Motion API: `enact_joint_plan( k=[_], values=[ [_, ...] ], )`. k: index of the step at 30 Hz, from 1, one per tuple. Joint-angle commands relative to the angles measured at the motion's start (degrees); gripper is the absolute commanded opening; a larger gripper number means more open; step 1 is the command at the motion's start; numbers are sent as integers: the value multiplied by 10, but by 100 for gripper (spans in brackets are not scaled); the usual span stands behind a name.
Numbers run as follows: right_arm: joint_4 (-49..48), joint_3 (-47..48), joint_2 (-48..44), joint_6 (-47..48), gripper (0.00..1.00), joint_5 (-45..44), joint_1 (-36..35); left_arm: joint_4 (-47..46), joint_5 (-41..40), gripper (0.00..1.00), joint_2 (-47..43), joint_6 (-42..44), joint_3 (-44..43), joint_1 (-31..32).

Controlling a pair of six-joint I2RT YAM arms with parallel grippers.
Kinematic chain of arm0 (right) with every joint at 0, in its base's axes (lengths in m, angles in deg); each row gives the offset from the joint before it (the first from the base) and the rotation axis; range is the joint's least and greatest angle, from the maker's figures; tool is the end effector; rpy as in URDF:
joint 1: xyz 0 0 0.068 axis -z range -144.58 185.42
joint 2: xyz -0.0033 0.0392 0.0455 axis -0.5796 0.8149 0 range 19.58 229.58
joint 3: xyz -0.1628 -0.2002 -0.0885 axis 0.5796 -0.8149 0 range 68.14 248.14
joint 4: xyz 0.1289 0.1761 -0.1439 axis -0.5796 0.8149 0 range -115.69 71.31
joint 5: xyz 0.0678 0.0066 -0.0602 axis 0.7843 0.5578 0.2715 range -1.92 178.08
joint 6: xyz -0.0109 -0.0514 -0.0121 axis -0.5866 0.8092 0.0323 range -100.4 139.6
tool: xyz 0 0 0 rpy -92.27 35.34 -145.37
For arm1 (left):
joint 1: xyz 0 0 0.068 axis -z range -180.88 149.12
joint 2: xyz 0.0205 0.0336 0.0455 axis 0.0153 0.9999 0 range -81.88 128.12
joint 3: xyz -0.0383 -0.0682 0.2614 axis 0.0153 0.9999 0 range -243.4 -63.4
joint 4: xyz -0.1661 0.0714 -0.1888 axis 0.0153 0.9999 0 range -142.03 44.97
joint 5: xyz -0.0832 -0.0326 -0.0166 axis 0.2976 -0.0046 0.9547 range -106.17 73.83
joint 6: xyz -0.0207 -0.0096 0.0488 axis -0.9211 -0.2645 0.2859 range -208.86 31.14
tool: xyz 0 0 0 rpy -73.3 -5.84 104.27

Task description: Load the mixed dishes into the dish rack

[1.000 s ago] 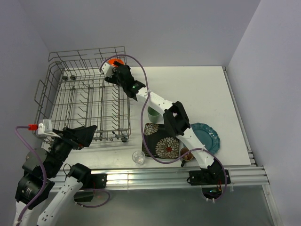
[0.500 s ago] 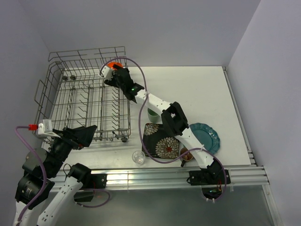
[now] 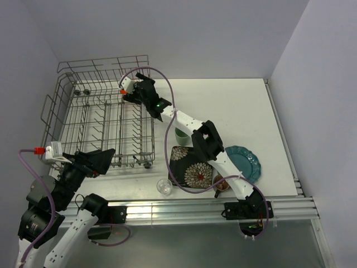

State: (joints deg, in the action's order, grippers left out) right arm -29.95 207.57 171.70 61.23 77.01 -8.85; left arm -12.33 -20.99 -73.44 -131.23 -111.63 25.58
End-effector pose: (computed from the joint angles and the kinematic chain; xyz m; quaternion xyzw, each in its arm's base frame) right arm 0.4439 0.4231 0.2258 -0.4674 0.5945 -0.0580 0.6517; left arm 0.0176 -0.0053 0.3553 -0.1271 0.6951 -0.3750 0.6000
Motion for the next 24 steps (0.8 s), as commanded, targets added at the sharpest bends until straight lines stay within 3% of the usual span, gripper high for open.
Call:
enact_joint_plan(
  k=[1, 7, 13, 16, 19, 24],
  values=[
    [-10, 22, -27, -8, 100, 3, -2, -26, 7, 95, 2, 15, -1, 2],
    [3, 30, -41, -21, 100, -15, -19, -23, -1, 95, 6, 18, -2, 1],
    [-9, -6, -111, -51, 100, -90, -50, -5, 1, 96, 68, 26, -23, 1],
    [21, -32, -181, -159, 100, -117, -57, -6, -4, 95, 92, 21, -35, 1],
    [41, -118, -284, -245, 100, -175, -63, -14, 13, 90, 109, 23, -42, 1],
    [325, -161, -417, -512, 100, -227, -58, -3, 70, 89, 172, 19, -54, 1]
  ],
)
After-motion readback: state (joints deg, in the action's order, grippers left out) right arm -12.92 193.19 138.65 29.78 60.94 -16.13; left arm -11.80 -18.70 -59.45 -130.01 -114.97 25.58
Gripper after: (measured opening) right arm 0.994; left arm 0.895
